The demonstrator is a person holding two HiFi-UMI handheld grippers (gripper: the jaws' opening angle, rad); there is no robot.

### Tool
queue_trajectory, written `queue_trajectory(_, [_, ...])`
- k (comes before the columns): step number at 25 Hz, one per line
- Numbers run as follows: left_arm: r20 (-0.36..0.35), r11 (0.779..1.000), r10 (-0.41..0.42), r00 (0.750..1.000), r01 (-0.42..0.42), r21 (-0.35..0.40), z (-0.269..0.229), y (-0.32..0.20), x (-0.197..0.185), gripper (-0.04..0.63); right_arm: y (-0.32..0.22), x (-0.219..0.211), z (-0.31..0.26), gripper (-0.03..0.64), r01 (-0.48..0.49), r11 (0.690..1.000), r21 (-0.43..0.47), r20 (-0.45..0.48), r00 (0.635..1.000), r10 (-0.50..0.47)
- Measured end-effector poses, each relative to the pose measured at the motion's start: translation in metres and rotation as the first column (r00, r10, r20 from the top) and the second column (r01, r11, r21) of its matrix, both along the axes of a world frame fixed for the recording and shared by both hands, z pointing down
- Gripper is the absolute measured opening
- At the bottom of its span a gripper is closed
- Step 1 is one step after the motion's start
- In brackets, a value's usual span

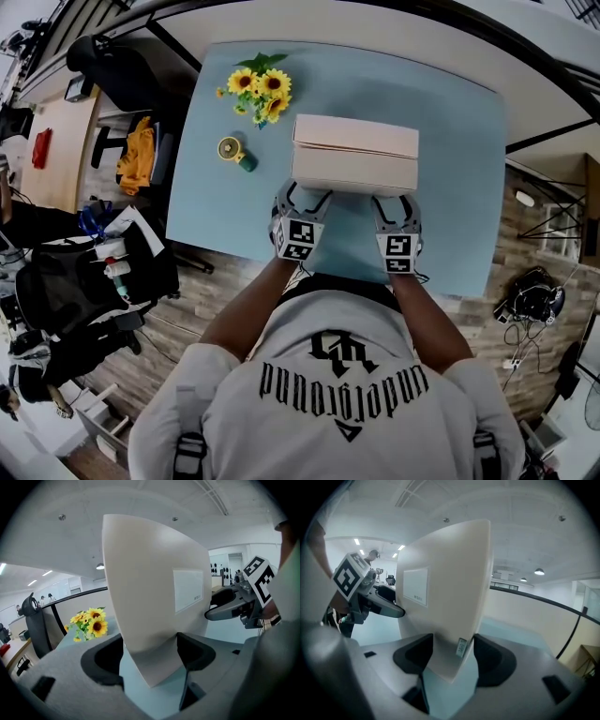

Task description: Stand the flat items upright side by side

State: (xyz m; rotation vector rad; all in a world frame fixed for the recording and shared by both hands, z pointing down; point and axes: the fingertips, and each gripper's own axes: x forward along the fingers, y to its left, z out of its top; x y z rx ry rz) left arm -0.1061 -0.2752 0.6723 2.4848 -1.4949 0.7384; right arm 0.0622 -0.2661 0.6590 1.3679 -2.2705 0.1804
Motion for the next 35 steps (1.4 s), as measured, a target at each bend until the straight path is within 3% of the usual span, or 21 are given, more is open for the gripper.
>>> queue_trajectory(10, [-0.047, 1.0, 0.005, 0.999, -0.006, -0.004, -0.014, 0.006, -0.005, 0.371, 0.008, -0.001, -0.014, 0.298, 0.017, 1.0, 0.001, 0.009, 1.0, -0.017])
queue_trajectory(28, [-0.189, 0.987, 0.097, 0.977, -0.07, 0.141, -0.128, 0.079, -0.034, 0.362, 0.077, -0.015, -0.119, 0.266, -0.011, 0.98, 0.198, 0.074, 0.997, -0.004])
queue_trajectory(35, [-0.271, 0.977, 0.162, 0.949, -0.116, 0.176, -0.169, 0.11, -0.032, 0.207, 0.115, -0.028, -0.17, 0.137, 0.076, 0.968, 0.238, 0.134, 0.985, -0.111])
